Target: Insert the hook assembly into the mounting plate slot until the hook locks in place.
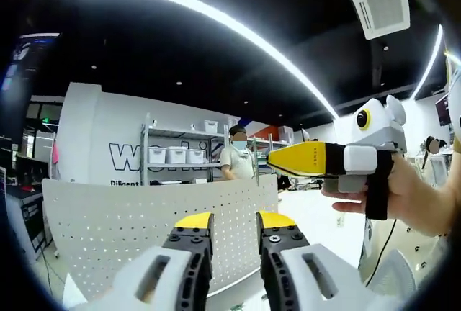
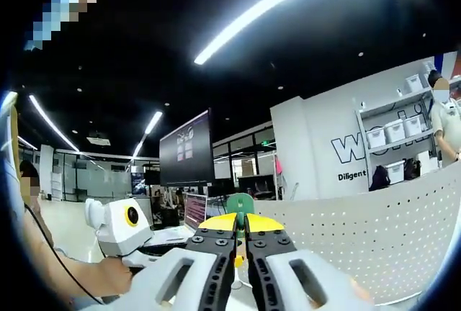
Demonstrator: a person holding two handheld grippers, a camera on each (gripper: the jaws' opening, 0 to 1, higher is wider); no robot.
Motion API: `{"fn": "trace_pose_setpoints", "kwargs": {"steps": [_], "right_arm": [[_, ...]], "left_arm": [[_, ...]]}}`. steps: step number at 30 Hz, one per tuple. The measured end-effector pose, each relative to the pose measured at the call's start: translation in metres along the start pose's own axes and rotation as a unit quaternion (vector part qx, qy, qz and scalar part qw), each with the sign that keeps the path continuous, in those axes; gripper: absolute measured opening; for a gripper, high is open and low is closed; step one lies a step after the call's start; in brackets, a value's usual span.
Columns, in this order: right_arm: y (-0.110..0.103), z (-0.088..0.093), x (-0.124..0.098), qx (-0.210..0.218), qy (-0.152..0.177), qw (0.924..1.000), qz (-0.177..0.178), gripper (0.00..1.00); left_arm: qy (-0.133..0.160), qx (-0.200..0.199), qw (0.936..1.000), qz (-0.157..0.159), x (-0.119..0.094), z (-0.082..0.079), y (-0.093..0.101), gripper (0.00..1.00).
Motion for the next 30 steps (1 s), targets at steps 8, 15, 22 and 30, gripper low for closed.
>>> {"fn": "trace_pose_setpoints", "kwargs": {"steps": [8,15,22,30], "right_arm": [[0.011,0.0,-0.006,0.003,0.002,0.9999,0.016,0.01],[0.02,0.005,-0.009,0.005,-0.001,0.9995,0.031,0.01],[0.023,0.011,-0.005,-0.008,-0.011,0.999,0.043,0.01],[0.02,0.013,0.001,-0.019,-0.013,0.9989,0.04,0.01]], "left_arm": [[-0.06,-0.014,0.998,-0.015,0.006,0.04,-0.018,0.29],[-0.109,-0.017,0.9927,-0.048,-0.003,0.082,-0.03,0.4],[-0.136,-0.022,0.9883,-0.066,-0.016,0.105,-0.033,0.45],[-0.166,-0.032,0.9811,-0.095,-0.033,0.127,-0.041,0.53]]}}
Point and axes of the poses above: the point that each gripper's makers call its tool centre point, and the gripper's own axes: x roughly forward along the fingers, y roughly to its right, z roughly out of its underside, the point moved 4 cm from there along -x, roughly backward along the fingers, and after that the axes turned 8 degrees about -y, right-handed, at the moved point
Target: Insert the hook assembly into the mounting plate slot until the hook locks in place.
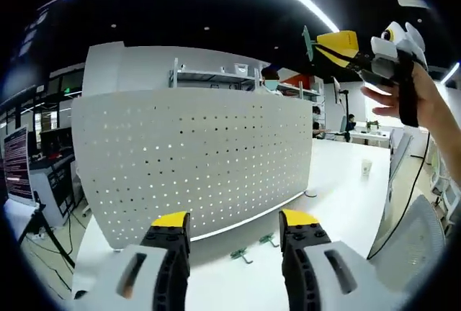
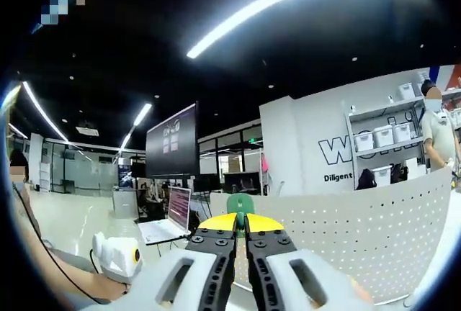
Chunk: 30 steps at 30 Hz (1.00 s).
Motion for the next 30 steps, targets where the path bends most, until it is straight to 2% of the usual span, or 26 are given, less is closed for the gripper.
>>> {"fn": "trace_pose_setpoints", "kwargs": {"steps": [7,20,26,30], "right_arm": [[0.004,0.009,0.006,0.001,-0.009,0.9999,0.005,0.01],[0.014,0.021,0.023,-0.001,-0.017,0.9997,0.02,0.01],[0.031,0.028,0.041,-0.013,-0.007,0.9986,0.05,0.01],[0.039,0.04,0.062,-0.011,-0.016,0.9979,0.061,0.01]], "left_arm": [[-0.019,-0.004,0.9998,-0.006,-0.007,0.016,-0.001,0.54],[-0.026,-0.012,0.9995,-0.014,-0.011,0.026,-0.005,0.58],[-0.038,-0.02,0.9991,-0.005,-0.013,0.035,-0.003,0.6],[-0.04,-0.025,0.9989,-0.002,-0.017,0.039,0.0,0.6]]}}
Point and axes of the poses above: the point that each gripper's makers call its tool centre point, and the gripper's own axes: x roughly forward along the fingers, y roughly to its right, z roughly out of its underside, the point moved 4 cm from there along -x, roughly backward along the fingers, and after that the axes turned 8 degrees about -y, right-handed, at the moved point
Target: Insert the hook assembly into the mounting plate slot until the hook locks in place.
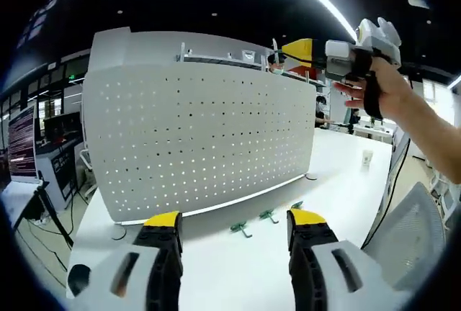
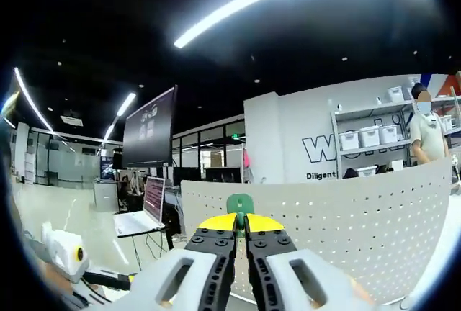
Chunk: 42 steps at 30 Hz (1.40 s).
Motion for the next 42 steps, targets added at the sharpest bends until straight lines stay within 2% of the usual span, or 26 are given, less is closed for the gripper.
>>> {"fn": "trace_pose_setpoints", "kwargs": {"steps": [10,15,23,29,42], "right_arm": [[0.004,0.009,0.032,-0.003,-0.004,0.9999,0.016,0.01],[0.003,0.009,0.036,-0.003,0.0,0.9997,0.024,0.01],[0.004,0.005,0.048,-0.034,0.012,0.9977,0.058,0.01],[0.006,0.005,0.054,-0.041,0.018,0.9958,0.079,0.01],[0.017,0.014,0.074,-0.013,0.019,0.9938,0.109,0.01]], "left_arm": [[0.0,-0.008,0.9999,0.008,-0.008,0.003,0.002,0.61],[-0.004,-0.008,0.9999,0.01,-0.008,0.006,0.004,0.61],[-0.007,-0.006,0.9998,0.019,-0.01,0.008,0.006,0.6],[-0.012,-0.01,0.9995,0.027,-0.009,0.011,0.008,0.6],[-0.025,-0.014,0.9989,0.037,-0.004,0.016,0.006,0.57]]}}
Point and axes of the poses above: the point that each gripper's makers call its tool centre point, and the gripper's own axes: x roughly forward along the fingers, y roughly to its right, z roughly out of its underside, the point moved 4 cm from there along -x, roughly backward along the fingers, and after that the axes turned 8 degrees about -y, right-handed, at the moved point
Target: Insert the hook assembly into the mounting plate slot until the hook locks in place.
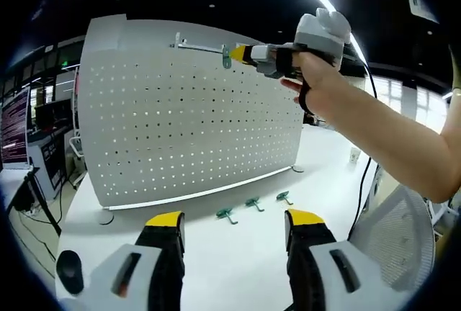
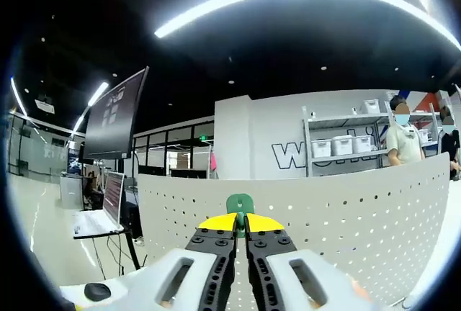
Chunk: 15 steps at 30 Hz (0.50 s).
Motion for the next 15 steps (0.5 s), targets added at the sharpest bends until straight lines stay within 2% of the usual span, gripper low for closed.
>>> {"fn": "trace_pose_setpoints", "kwargs": {"steps": [5,15], "right_arm": [[-0.002,0.002,0.006,0.006,-0.002,0.9999,0.009,0.01],[-0.002,0.01,0.015,0.006,-0.007,0.9998,0.017,0.01]], "left_arm": [[0.009,-0.007,0.9999,-0.004,-0.002,-0.002,-0.003,0.57],[-0.009,-0.012,0.9998,0.009,-0.001,0.004,-0.003,0.54]]}}
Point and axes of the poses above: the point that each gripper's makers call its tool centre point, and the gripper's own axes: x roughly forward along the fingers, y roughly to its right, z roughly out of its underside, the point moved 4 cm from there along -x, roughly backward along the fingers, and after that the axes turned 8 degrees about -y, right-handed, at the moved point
